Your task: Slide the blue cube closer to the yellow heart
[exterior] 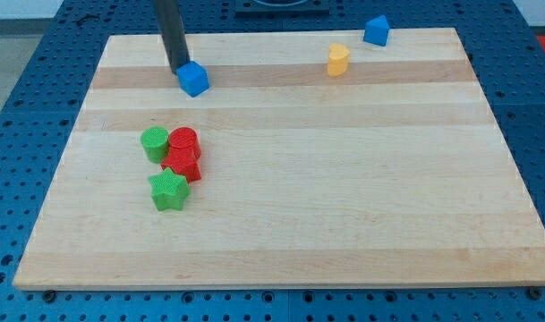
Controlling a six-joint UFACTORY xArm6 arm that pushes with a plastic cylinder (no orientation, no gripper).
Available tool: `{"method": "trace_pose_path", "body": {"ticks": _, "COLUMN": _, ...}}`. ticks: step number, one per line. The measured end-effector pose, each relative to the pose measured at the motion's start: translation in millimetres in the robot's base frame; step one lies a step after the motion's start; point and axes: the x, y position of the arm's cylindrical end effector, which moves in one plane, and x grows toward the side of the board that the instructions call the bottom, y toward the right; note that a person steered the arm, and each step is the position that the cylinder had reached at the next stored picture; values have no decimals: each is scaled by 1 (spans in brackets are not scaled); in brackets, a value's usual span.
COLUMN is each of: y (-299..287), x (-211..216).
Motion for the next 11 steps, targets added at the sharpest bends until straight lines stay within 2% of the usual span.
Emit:
{"method": "trace_pose_path", "body": {"ticks": 2, "y": -1, "x": 37}}
{"method": "trace_pose_path", "body": {"ticks": 6, "y": 178, "x": 42}}
{"method": "trace_pose_path", "body": {"ticks": 8, "y": 162, "x": 105}}
{"method": "trace_pose_path", "body": {"ticks": 11, "y": 221, "x": 62}}
